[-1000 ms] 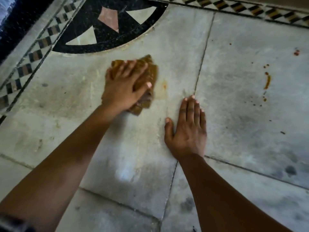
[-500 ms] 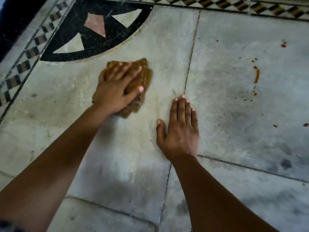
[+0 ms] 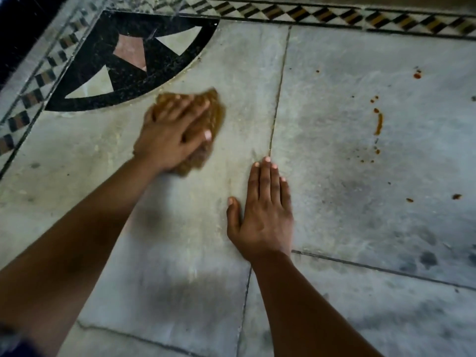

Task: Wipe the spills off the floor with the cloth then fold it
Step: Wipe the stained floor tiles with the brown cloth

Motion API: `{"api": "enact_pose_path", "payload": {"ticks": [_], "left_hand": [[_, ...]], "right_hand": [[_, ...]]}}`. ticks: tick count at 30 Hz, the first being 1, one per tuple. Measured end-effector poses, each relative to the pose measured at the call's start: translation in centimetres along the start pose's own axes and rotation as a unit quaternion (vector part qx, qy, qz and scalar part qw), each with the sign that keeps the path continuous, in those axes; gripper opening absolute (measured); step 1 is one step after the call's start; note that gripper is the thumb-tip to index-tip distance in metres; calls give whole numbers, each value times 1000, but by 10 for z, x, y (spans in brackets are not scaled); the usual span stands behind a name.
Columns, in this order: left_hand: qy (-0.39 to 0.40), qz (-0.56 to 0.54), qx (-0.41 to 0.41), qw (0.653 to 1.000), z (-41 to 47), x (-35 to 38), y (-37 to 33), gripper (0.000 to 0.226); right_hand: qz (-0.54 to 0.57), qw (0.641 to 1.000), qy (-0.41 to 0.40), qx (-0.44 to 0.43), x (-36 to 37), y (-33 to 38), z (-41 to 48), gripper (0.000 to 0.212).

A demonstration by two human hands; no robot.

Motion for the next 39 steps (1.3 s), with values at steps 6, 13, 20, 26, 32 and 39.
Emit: {"api": "enact_pose_path", "payload": {"ticks": [6, 13, 20, 26, 32, 39], "left_hand": [[33, -76, -152, 985, 98, -26, -20, 70], [-15, 28, 156, 987, -6, 5, -89, 63], [2, -76, -149, 986, 40, -7, 30, 61], [30, -8, -9, 999, 14, 4, -59, 65], [13, -9, -42, 999, -60, 19, 18, 61], [15, -64, -128, 990, -13, 11, -33, 63]], "right_hand": [[-8, 1000, -7, 0, 0, 0, 1, 71], [-14, 1000, -4, 5, -3, 0, 0, 70], [1, 1000, 2, 4, -2, -1, -1, 71], [1, 1000, 7, 3, -2, 1, -1, 72], [5, 1000, 21, -9, -1, 0, -2, 74], [0, 1000, 17, -12, 0, 0, -2, 74]]}}
Point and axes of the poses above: each hand's wrist, its own z-axis towards the middle knuckle, its own x-axis out of the palm, y = z × x, the point moved 6 cm from there along z, towards the middle knuckle, and after that the axes turned 13 degrees about y, right-handed, at the moved point
